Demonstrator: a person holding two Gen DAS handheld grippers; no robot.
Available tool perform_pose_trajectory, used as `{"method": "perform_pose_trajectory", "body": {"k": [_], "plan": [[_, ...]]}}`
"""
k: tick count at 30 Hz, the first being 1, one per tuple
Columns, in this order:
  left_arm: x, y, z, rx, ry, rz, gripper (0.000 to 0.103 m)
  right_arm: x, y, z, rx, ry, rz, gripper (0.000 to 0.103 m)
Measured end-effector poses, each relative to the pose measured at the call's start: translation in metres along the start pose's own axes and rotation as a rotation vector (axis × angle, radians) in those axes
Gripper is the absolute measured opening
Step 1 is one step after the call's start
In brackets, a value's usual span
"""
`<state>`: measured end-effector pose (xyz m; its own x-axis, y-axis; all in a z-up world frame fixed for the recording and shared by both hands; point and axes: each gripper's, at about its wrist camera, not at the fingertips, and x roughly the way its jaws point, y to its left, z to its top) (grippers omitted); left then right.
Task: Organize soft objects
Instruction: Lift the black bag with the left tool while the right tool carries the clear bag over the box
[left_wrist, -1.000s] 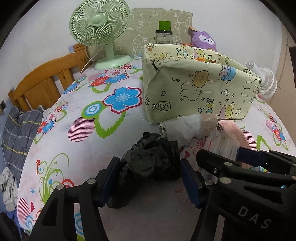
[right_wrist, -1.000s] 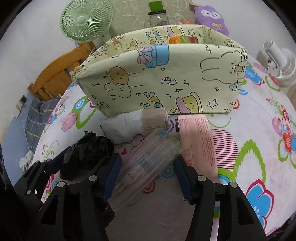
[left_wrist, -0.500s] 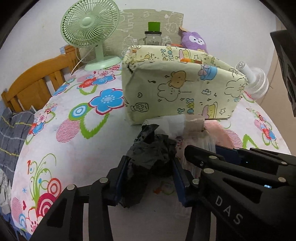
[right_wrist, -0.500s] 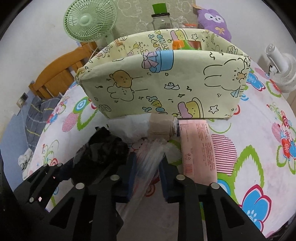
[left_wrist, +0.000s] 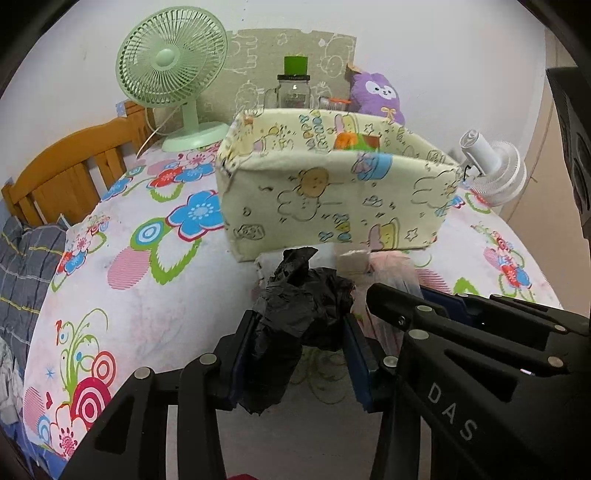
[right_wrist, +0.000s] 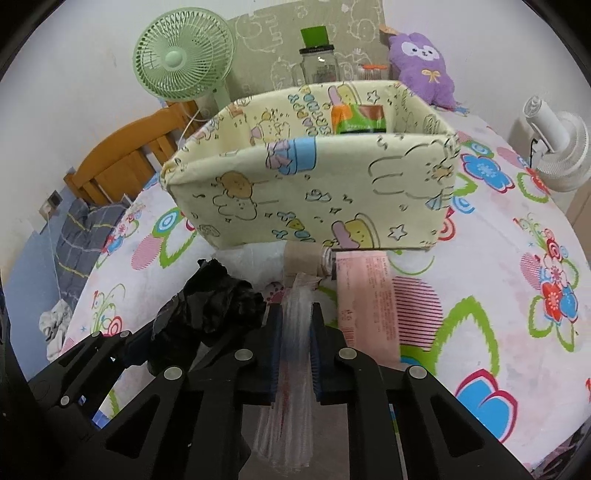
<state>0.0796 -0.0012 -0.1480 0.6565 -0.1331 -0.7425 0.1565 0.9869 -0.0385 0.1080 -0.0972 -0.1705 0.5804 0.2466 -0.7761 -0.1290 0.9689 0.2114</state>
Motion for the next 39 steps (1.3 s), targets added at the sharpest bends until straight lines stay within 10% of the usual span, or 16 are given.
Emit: {"method": "perform_pose_trajectory", "body": {"k": [39], "plan": [[-0.083,-0.043,0.057,0.039,-0.196,-0.016,0.046,-0.114,-0.007,0.042,-0.091,-0.263,-0.051,0.015]]}}
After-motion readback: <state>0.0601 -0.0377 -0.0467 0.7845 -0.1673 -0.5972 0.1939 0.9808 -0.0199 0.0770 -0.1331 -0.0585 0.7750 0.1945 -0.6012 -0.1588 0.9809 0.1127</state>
